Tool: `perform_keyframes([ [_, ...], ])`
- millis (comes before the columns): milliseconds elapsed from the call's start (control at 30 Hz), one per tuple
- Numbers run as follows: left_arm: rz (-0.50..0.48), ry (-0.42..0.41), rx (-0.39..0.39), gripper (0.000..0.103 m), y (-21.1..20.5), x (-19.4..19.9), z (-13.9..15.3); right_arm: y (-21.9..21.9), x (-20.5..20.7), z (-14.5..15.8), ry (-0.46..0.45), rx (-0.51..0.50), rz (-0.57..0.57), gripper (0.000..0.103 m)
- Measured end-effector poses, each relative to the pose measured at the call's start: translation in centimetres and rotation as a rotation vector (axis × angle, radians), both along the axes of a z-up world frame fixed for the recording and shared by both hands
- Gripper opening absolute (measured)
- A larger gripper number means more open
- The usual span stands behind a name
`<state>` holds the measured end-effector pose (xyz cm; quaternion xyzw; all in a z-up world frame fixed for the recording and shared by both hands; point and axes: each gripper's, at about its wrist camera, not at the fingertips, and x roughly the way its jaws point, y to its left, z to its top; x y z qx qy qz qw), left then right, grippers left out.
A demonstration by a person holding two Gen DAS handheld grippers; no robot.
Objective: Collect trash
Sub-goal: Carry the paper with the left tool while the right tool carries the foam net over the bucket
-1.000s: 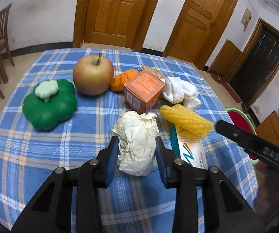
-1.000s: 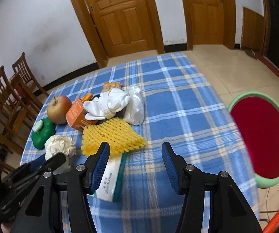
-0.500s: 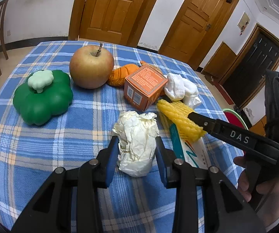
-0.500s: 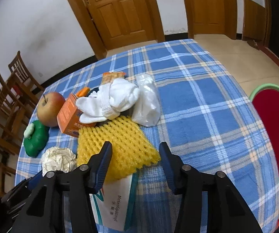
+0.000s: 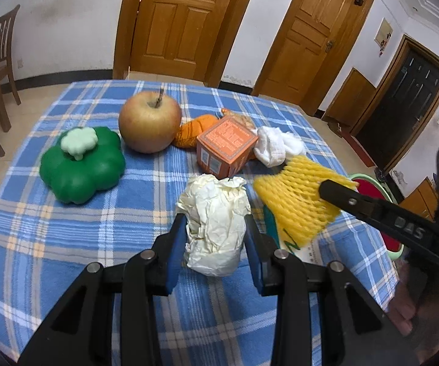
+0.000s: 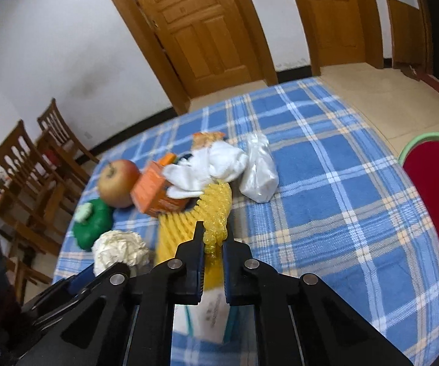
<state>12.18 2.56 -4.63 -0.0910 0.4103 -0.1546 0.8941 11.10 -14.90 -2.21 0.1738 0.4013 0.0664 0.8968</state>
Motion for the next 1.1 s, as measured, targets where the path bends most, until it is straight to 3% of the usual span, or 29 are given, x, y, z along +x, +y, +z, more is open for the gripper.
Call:
perform_keyframes([
  [267,-0.015,-0.038,0.002,0.037,-1.6,-1.6,2.4,-1.1,-4.2,3.7,-0.112,-0.038,0.019,0.009],
  [500,-0.062,-0.061,-0.001,0.037,-4.3,-3.2,4.6,-3.9,-7.7,5.3,-0.148,-0.043,-0.029,0.009],
  [1100,-0.274,-0.109,0.029,0.037,-16.7,-3.7,8.4,-16.9,-14.0,8.7,-0.217,-0.093,-0.295,0.009],
])
